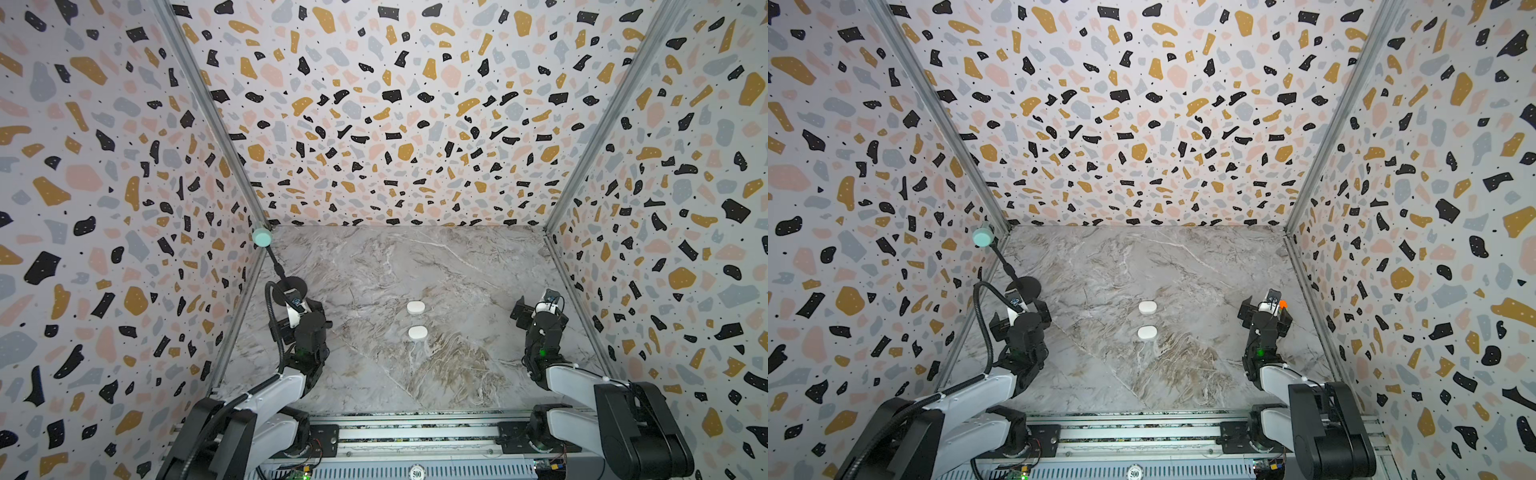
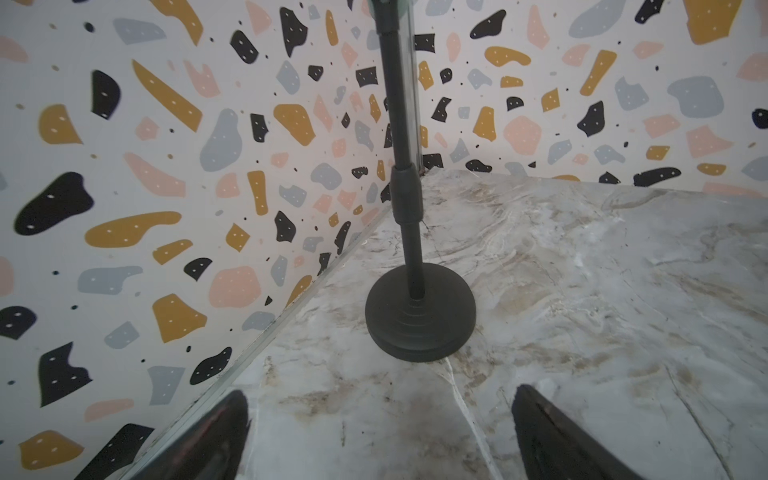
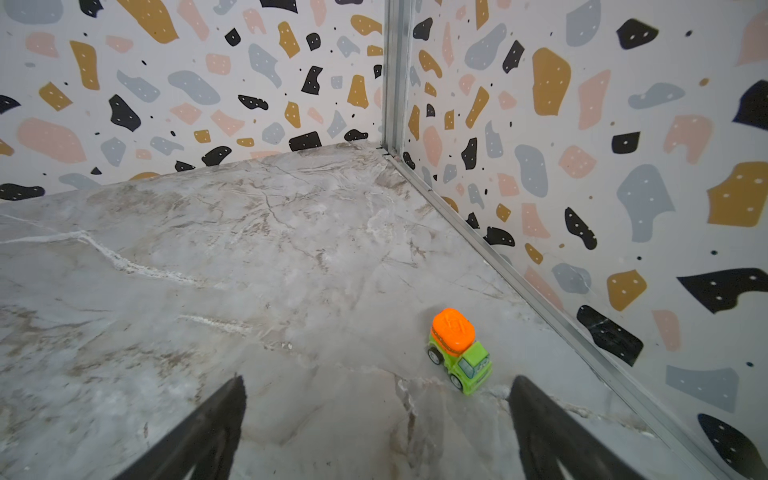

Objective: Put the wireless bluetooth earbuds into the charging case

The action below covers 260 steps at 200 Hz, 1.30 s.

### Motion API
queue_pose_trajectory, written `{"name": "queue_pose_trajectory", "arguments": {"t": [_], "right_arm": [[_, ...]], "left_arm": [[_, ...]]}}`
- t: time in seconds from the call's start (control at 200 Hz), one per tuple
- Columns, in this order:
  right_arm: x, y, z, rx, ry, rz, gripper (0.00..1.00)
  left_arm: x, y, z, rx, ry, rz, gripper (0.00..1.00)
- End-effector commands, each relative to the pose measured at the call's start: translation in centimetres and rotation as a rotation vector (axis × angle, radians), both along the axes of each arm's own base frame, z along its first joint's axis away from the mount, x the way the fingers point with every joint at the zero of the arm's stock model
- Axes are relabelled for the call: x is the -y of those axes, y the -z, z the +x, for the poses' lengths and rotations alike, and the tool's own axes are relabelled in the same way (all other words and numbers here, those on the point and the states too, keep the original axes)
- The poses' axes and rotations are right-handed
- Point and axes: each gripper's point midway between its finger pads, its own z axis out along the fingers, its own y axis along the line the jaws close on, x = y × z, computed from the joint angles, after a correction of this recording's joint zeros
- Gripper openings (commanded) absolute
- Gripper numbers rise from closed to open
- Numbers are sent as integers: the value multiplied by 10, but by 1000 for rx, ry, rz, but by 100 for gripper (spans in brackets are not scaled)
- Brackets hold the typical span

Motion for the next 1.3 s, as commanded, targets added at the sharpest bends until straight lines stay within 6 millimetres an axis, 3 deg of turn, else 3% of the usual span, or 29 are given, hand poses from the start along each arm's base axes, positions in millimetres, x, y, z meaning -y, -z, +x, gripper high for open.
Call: {"name": "queue_pose_trajectory", "arguments": {"t": [0.0,0.531,0.656,0.821,0.871,0.921,1.296], "right_arm": [[-3,-20,9,95,-39,5,99],[-16,-11,22,105,-135,25,99],[-32,-13,21,121,-225,-11,99],[-51,0,28,98,-339,-39,99],[-56,-10,33,147,-349,-71,99],[-60,3,41,52,-352,-66,99],[-61,2,38,57,-348,-79,99]], "left_arm": [[5,-25,11,140,50,-25,100],[15,-2,41,95,174,-28,100],[22,6,44,92,272,-43,100],[21,6,45,90,272,-46,100],[21,6,45,91,272,-45,100],[21,6,44,96,270,-45,100],[16,3,36,128,244,-51,100]]}}
